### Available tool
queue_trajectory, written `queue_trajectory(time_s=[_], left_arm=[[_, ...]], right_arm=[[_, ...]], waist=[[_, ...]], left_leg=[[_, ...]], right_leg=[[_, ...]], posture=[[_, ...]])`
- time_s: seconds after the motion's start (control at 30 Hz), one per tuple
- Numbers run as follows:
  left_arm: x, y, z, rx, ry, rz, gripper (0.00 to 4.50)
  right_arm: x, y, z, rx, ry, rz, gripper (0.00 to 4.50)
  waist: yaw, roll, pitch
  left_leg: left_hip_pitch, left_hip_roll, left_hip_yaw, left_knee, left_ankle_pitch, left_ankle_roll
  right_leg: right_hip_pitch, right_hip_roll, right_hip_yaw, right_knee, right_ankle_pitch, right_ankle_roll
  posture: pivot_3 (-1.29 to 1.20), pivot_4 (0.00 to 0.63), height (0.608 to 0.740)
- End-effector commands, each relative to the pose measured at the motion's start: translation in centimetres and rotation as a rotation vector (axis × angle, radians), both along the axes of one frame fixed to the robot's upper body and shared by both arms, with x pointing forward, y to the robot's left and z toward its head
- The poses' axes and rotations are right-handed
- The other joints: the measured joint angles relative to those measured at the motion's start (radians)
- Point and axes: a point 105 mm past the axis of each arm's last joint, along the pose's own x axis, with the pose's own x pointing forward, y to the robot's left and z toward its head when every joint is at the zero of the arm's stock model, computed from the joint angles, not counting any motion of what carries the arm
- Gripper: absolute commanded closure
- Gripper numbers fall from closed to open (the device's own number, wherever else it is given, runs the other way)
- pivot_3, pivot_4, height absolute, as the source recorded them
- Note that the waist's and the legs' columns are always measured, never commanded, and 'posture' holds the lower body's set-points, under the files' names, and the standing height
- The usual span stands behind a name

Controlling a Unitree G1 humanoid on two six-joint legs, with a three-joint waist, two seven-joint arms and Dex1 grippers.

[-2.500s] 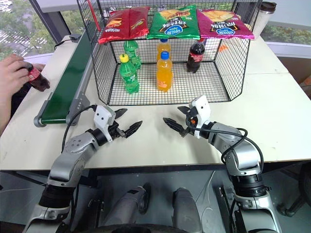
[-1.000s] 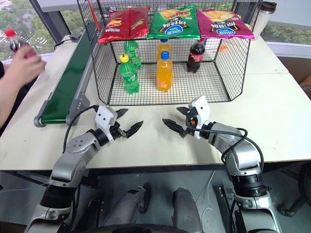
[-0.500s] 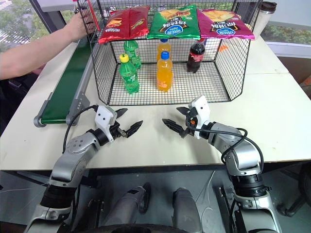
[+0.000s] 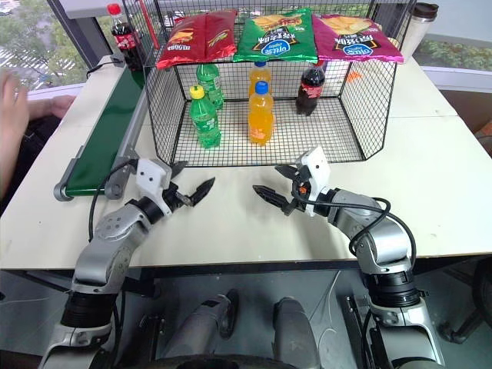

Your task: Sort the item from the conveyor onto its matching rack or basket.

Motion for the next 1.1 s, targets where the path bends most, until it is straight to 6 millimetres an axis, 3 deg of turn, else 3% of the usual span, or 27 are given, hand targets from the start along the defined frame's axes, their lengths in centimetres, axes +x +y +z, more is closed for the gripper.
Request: queue_trajectory(time_s=[0.03,0.2,0.4,0.5,0.67,1.1], left_arm=[[-0.4,1.7,3.8,-0.106,-0.116,0.105,0.0],[-0.3,5.4,5.2,-0.184,-0.151,0.311,0.0],[-0.5,11.8,6.6,-0.191,-0.227,0.627,0.0],[-0.5,13.2,6.3,-0.162,-0.222,0.696,0.0],[-0.7,14.5,6.2,-0.079,-0.254,0.778,0.0],[0.3,14.7,4.9,-0.038,-0.201,0.797,0.0]], right_arm=[[-0.7,1.1,3.9,0.102,-0.12,0.047,0.06],[-0.9,1.8,4.9,0.119,-0.141,0.068,0.06],[-1.6,2.8,6.1,0.12,-0.173,0.13,0.06],[-1.9,3.3,6.5,0.121,-0.183,0.164,0.06],[-2.2,3.8,6.7,0.114,-0.193,0.189,0.06],[-2.1,3.8,6.7,0.102,-0.199,0.188,0.06]], waist=[[-0.002,0.0,0.0],[0.0,0.0,0.0],[0.001,0.0,0.0],[0.001,0.0,0.0],[0.002,-0.001,0.0],[0.001,-0.001,0.0]], left_leg=[[0.0,0.0,0.0,0.0,0.0,0.0],[0.0,0.0,0.0,0.0,0.0,0.0],[0.0,0.0,0.0,0.0,0.0,0.0],[0.0,0.0,0.0,0.0,0.0,0.0],[0.0,0.0,0.0,0.0,0.0,0.0],[0.0,0.0,0.0,0.0,0.0,0.0]], right_leg=[[0.0,0.0,0.0,0.0,0.0,0.0],[0.0,0.0,0.0,0.0,0.0,0.0],[0.0,0.001,0.0,0.0,0.0,0.0],[0.0,0.001,0.0,0.0,0.001,0.0],[0.0,0.001,-0.001,0.0,0.001,0.0],[0.0,0.001,-0.001,0.0,0.002,0.001]], posture=[[0.0,0.15,0.738],[0.0,0.15,0.738],[0.0,0.15,0.738],[0.0,0.15,0.738],[0.0,0.15,0.738],[0.0,0.15,0.738]])
